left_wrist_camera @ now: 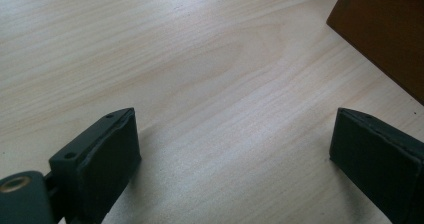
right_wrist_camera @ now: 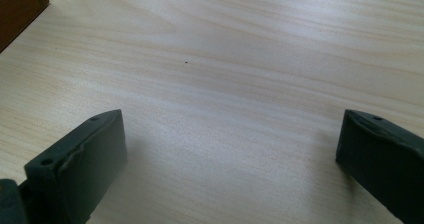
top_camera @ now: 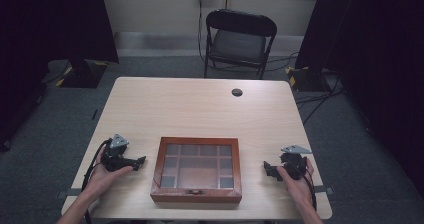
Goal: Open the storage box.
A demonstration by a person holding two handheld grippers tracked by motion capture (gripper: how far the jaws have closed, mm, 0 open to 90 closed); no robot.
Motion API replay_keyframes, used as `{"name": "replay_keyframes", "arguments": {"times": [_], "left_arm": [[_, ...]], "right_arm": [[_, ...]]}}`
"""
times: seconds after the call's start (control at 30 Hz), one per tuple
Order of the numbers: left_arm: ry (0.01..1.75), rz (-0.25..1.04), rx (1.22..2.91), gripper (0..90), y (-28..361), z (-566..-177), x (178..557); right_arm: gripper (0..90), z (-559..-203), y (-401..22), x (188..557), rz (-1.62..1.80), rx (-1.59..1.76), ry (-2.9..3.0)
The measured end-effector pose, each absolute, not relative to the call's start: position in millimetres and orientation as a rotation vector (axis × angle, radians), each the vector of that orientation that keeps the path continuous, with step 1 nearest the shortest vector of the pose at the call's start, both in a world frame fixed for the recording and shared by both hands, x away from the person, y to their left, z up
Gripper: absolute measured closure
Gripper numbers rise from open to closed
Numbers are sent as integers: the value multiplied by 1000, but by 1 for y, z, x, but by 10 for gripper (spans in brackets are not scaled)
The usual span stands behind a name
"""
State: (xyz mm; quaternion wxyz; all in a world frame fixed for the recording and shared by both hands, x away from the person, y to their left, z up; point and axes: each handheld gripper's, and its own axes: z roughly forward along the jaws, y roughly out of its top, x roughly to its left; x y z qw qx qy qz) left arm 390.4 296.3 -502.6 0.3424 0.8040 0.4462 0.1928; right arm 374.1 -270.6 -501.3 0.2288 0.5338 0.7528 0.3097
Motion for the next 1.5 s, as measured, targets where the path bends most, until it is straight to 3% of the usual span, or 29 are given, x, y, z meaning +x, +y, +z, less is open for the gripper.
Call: {"name": "replay_keyframes", "arguments": {"times": [0.3,0.37,0.4,0.9,1.23,1.5], "left_arm": [[1166,500,2088,49,296,-503,390],[1166,499,2088,49,296,-503,390],[1166,500,2088,49,296,-503,390],[1163,495,2089,50,297,-503,390],[1163,494,2089,50,297,-503,390],[1163,494,2089,50,297,-503,390]], "right_arm": [[8,-500,-270,374,843,1473,2085],[60,-498,-269,374,846,1472,2088],[189,-496,-267,373,858,1458,2086],[279,-475,-258,372,1083,1427,2232],[422,-453,-233,363,1206,1261,2336],[475,-431,-217,359,1302,1157,2375]]}}
